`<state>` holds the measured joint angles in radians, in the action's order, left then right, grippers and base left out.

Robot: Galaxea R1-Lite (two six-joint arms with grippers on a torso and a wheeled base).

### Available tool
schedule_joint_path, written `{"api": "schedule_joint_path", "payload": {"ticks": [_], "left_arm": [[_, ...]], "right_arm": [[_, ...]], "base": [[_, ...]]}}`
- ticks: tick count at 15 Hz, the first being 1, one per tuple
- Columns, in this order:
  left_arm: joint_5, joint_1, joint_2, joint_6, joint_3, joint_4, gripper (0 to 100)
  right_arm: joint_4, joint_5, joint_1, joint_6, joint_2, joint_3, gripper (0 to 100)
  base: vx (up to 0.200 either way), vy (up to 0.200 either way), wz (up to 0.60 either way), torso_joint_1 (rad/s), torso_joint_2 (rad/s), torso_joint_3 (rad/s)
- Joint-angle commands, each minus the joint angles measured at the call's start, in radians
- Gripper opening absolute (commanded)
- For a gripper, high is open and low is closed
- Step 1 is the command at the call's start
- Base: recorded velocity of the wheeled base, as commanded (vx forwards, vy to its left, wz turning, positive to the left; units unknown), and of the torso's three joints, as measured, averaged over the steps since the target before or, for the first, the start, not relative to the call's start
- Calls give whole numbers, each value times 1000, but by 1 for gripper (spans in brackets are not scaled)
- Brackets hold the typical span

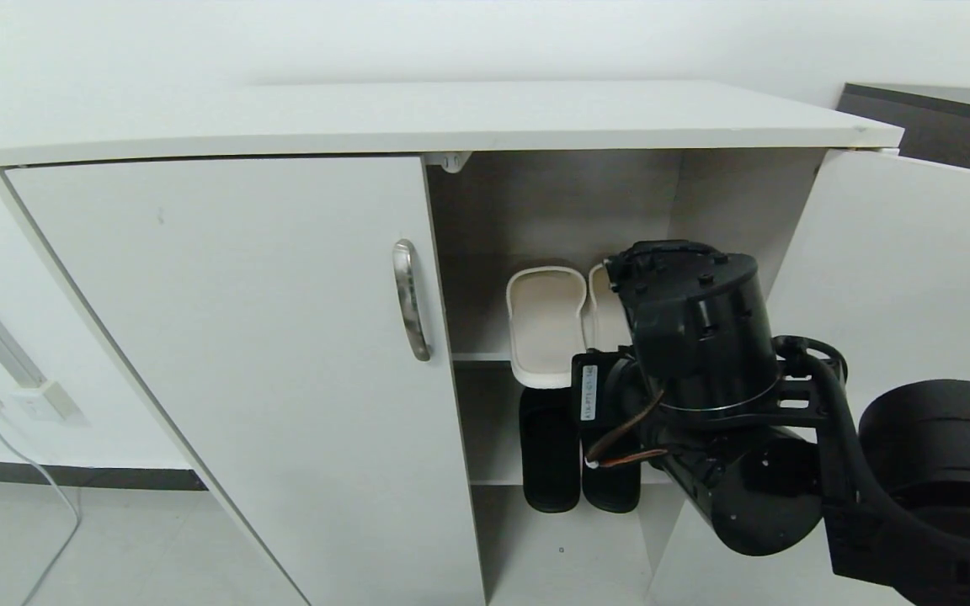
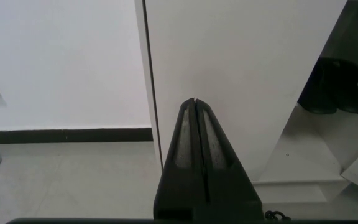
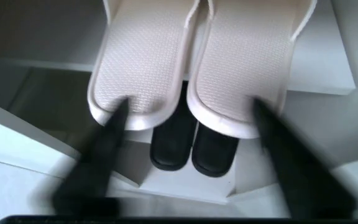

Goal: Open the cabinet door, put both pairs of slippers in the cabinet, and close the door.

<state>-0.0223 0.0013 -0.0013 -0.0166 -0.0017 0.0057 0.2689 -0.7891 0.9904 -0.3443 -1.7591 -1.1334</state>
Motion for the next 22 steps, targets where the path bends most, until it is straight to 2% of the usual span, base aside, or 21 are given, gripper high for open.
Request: {"api": "schedule_joint_path", "payload": {"ticks": [1, 9, 22], "left_arm": [[-1, 0, 1, 0, 0, 0, 0], [-1, 0, 1, 0, 0, 0, 0], [-1, 0, 1, 1, 0, 0, 0]], "right_arm": [[12, -1, 1, 1, -11, 9, 0], [30, -1, 11, 4, -10, 21, 0], [30, -2, 16, 5, -10, 29, 0]], "base": [[0, 0, 0, 0, 0, 0], [0, 0, 0, 0, 0, 0], [-200, 0, 0, 1, 3, 4]]}}
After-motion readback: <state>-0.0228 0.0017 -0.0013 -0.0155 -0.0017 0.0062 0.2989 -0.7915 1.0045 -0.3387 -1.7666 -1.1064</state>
